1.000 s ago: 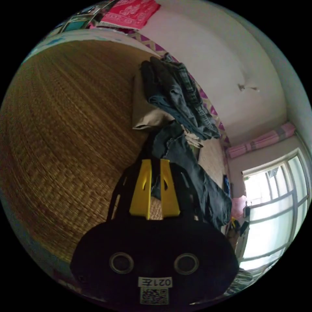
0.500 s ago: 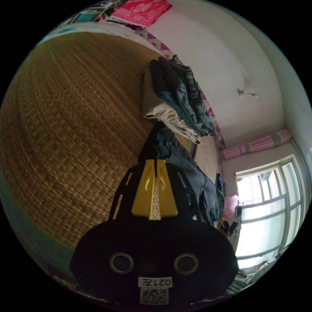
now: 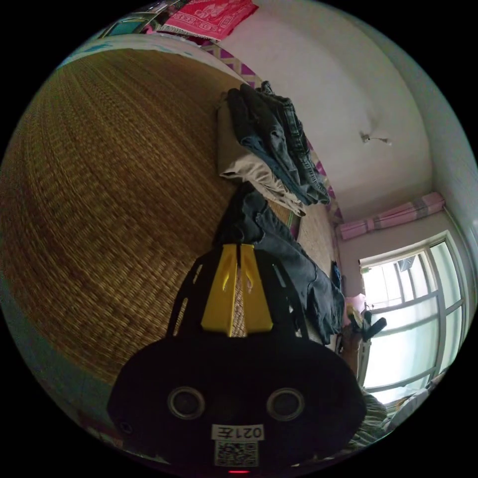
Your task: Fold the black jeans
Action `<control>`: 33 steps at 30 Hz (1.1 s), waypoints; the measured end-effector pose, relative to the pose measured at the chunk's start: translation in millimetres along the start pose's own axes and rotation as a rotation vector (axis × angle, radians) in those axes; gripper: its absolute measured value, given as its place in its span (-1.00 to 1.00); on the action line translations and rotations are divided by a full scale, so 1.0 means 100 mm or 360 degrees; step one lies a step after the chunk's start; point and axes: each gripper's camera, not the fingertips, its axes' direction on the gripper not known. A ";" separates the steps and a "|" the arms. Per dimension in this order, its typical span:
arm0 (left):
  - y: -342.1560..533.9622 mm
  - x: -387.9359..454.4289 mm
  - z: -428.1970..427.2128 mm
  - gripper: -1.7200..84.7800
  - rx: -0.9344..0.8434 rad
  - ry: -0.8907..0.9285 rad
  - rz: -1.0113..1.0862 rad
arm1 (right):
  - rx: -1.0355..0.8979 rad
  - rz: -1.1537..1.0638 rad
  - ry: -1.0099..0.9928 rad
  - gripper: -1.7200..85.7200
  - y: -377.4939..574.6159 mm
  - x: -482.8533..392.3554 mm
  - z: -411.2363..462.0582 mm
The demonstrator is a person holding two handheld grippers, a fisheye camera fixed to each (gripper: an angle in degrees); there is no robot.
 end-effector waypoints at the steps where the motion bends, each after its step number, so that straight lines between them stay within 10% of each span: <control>1: 0.06 0.00 0.01 -0.98 0.0008 0.0017 0.0001 | -0.0041 -0.0150 0.0046 -0.86 -0.38 -0.12 0.30; 15: 0.49 1.51 0.02 -0.97 0.0570 -0.0411 0.0965 | -0.0797 -0.0478 -0.0167 -0.86 -2.30 -0.12 2.51; 19: 0.47 1.67 0.81 -0.94 -0.0078 -0.0138 0.1231 | -0.0841 -0.0516 -0.0236 -0.87 -2.31 -0.22 2.70; 25: 0.65 1.57 1.78 -0.88 -0.0377 -0.0532 0.1368 | -0.0816 -0.0503 -0.0221 -0.87 -2.34 -0.40 2.79; 33: 0.78 1.43 1.69 -0.98 0.0021 -0.1086 0.1404 | -0.0610 -0.0560 -0.0236 -0.96 -2.34 -0.73 2.45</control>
